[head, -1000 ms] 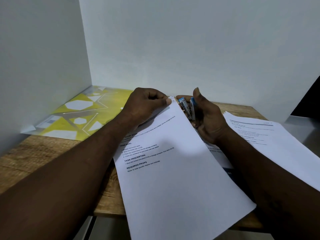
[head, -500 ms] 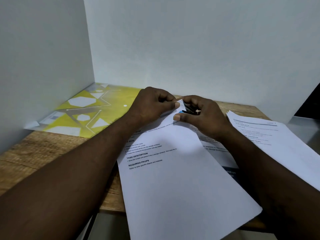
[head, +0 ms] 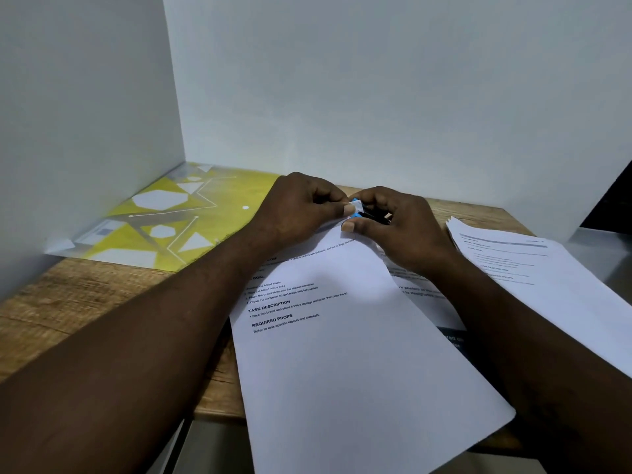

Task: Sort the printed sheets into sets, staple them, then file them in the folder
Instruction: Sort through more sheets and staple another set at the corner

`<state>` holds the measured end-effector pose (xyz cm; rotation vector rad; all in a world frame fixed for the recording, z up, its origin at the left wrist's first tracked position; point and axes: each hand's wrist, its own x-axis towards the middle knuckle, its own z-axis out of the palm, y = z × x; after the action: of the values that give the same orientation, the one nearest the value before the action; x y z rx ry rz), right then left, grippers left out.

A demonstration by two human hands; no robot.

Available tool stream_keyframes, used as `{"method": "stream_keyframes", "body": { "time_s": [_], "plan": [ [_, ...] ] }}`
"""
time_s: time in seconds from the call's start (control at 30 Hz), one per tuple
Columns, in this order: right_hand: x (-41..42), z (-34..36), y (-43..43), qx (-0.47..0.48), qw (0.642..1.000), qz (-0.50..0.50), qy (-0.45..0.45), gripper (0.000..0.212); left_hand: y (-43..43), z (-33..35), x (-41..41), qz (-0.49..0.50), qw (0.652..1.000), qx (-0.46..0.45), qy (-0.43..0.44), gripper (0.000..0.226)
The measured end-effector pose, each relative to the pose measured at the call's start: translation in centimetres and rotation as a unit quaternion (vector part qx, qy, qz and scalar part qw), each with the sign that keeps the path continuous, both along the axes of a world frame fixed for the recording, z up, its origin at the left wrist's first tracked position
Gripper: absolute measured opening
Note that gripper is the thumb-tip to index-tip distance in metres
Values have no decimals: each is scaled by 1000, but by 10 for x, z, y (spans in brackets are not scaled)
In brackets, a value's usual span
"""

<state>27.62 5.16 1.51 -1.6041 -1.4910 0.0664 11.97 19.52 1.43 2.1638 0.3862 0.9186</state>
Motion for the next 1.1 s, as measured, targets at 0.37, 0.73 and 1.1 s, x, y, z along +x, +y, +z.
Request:
{"method": "stream_keyframes", "body": {
  "time_s": [0.37, 0.73, 1.1],
  "plan": [
    [-1, -1, 3, -13, 999, -38, -16, 29, 1, 1, -2, -15, 997, -78, -5, 18],
    [-2, 1, 1, -18, 998, -58, -14, 29, 5, 3, -2, 7, 998, -59, 5, 5],
    [-8, 2, 1, -20, 995, -67, -69, 52, 2, 4, -1, 27, 999, 17, 19, 4]
  ]
}}
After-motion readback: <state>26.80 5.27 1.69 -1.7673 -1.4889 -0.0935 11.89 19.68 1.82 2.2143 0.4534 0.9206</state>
